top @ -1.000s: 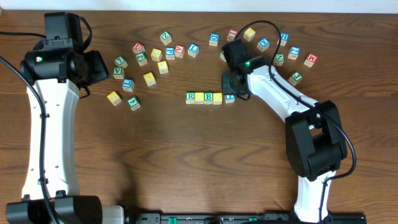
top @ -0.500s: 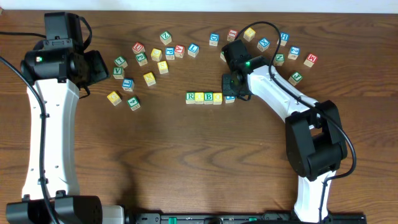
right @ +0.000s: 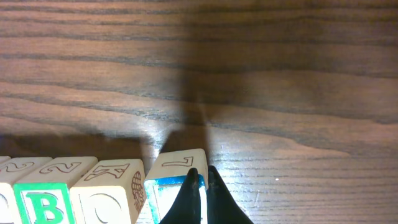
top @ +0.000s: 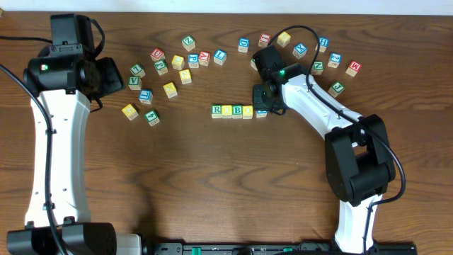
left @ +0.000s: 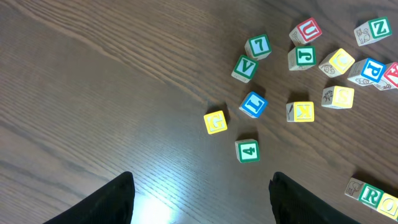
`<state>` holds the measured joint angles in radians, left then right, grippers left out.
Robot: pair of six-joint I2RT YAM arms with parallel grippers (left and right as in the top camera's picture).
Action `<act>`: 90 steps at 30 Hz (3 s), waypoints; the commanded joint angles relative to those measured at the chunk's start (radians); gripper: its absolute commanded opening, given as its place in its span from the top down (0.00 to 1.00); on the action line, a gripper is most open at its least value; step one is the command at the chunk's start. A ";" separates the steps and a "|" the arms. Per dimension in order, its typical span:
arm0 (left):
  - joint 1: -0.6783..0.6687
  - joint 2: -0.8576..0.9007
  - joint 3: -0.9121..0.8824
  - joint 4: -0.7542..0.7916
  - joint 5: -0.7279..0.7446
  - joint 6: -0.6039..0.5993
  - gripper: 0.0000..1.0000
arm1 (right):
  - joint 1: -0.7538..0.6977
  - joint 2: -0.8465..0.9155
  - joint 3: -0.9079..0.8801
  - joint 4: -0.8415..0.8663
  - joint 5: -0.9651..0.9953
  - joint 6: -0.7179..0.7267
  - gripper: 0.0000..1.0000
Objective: Spell out ROBOT
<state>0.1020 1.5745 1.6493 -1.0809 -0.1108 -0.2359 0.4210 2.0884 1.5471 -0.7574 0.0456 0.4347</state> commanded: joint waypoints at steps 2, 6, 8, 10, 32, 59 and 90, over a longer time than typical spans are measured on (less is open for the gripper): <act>0.004 0.006 -0.009 -0.003 -0.006 -0.009 0.31 | -0.005 0.018 -0.005 -0.010 -0.011 0.014 0.99; 0.004 0.006 -0.009 -0.003 -0.005 -0.009 0.32 | -0.005 0.018 -0.005 -0.013 -0.015 0.014 0.99; 0.004 0.006 -0.009 -0.003 -0.005 -0.009 0.31 | -0.005 0.018 -0.005 -0.014 -0.021 0.014 0.99; 0.004 0.006 -0.009 -0.003 -0.006 -0.009 0.31 | -0.005 0.018 -0.005 -0.017 -0.024 0.014 0.99; 0.004 0.006 -0.009 -0.004 -0.005 -0.009 0.32 | -0.005 0.018 -0.005 -0.021 -0.109 0.019 0.99; 0.004 0.006 -0.009 0.002 -0.006 -0.008 0.32 | -0.031 -0.014 0.077 -0.001 -0.105 -0.006 0.85; 0.004 -0.172 0.107 -0.016 0.047 0.075 0.01 | -0.189 -0.612 0.163 -0.299 -0.017 -0.179 0.01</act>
<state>0.1020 1.3914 1.7454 -1.0916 -0.0761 -0.1669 0.2474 1.5154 1.6939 -1.0340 0.0002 0.2848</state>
